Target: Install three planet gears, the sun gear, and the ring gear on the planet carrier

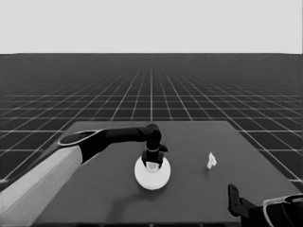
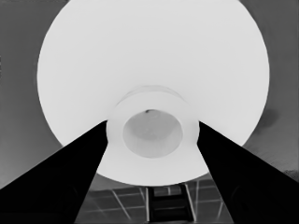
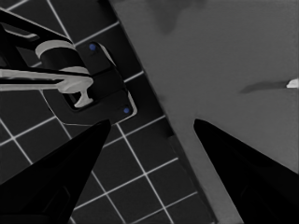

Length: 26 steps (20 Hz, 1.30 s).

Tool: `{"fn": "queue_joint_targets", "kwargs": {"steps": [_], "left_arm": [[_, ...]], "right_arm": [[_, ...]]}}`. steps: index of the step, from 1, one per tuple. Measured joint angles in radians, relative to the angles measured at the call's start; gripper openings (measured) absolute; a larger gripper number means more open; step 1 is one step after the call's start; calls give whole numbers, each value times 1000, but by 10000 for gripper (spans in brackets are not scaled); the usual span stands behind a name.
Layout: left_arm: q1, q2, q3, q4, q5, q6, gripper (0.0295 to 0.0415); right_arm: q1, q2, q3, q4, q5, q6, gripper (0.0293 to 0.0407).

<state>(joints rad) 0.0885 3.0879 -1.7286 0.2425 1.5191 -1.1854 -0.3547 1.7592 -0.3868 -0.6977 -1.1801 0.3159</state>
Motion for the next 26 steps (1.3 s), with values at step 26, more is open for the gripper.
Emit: {"fn": "queue_joint_targets", "kwargs": {"steps": [26], "left_arm": [[0, 0, 0, 0, 0, 227, 348]], "right_arm": [[0, 0, 0, 0, 0, 0, 385]]}}
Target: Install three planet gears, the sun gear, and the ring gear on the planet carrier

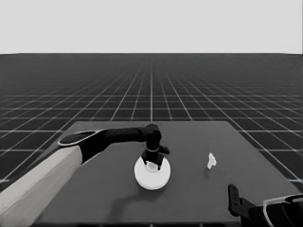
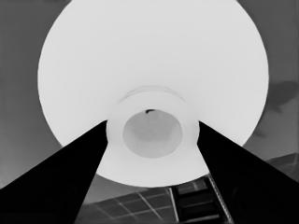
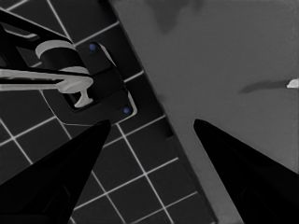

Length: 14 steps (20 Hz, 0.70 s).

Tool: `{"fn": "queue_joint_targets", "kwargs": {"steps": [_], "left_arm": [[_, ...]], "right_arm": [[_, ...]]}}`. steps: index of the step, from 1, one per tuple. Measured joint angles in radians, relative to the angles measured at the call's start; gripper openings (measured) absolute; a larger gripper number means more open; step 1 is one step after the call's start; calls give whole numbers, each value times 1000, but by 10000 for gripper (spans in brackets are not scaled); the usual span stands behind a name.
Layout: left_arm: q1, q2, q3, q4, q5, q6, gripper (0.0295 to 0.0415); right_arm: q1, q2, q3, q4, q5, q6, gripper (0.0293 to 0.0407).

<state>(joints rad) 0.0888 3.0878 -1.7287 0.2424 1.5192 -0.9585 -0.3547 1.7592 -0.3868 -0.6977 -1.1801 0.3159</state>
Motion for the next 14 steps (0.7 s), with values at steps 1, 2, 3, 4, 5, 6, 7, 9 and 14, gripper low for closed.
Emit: {"fn": "queue_joint_targets", "kwargs": {"steps": [1, 2, 3, 4, 5, 6, 7, 9, 14], "left_arm": [[0, 0, 0, 0, 0, 9, 348], [0, 0, 0, 0, 0, 17, 348], [0, 0, 0, 0, 0, 26, 348], [0, 0, 0, 0, 0, 35, 348], [0, 0, 0, 0, 0, 44, 348], [0, 0, 0, 0, 0, 52, 348], [0, 0, 0, 0, 0, 61, 348], [0, 0, 0, 0, 0, 79, 348], [-1, 0, 0, 0, 0, 113, 381]], "right_arm": [[0, 0, 0, 0, 0, 0, 385], [0, 0, 0, 0, 0, 0, 385], [0, 0, 0, 0, 0, 0, 385], [0, 0, 0, 0, 0, 0, 385], [0, 0, 0, 0, 0, 0, 385], [0, 0, 0, 0, 0, 0, 385], [0, 0, 0, 0, 0, 0, 385], [0, 0, 0, 0, 0, 0, 385], [0, 0, 0, 0, 0, 0, 385]]}}
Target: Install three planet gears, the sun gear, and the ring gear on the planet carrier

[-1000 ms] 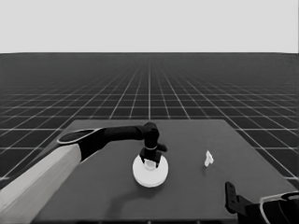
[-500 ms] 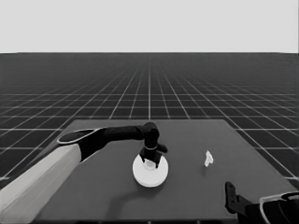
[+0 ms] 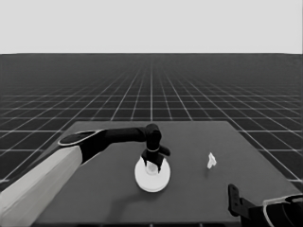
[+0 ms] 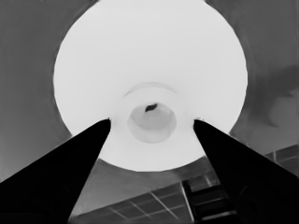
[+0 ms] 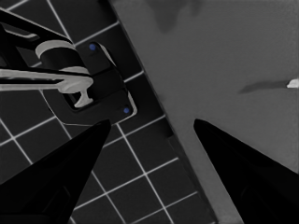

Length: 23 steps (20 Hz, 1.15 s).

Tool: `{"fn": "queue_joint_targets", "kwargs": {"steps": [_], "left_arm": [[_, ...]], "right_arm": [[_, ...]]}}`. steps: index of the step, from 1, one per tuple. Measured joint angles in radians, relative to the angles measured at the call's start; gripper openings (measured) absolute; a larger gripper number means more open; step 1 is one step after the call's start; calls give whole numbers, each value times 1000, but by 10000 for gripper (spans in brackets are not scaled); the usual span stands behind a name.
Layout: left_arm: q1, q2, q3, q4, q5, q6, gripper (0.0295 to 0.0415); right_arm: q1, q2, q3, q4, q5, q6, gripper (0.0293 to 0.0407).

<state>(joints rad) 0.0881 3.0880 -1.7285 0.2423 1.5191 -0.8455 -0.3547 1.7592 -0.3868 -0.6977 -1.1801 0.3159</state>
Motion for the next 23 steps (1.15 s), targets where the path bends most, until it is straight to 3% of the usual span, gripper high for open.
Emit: {"fn": "queue_joint_targets", "kwargs": {"steps": [8, 11, 18, 19, 20, 21, 23], "left_arm": [[0, 0, 0, 0, 0, 4, 385], [-91, -11, 48, -74, 19, -441, 385], [-114, -11, 53, -94, 25, -550, 385], [-202, -278, 495, -28, -324, -68, 408], [-298, -679, 832, 11, -539, 416, 413], [-354, -961, 1026, 35, -663, 737, 401], [-404, -1210, 1212, 56, -780, 1038, 388]], "right_arm": [[0, 0, 0, 0, 0, 0, 385], [0, 0, 0, 0, 0, 0, 385], [0, 0, 0, 0, 0, 0, 385], [314, 126, -241, 449, -111, 280, 394], [446, 257, -525, 588, -194, 399, 392], [469, 356, -731, 620, -254, 453, 389], [475, 468, -963, 638, -312, 483, 385]]}}
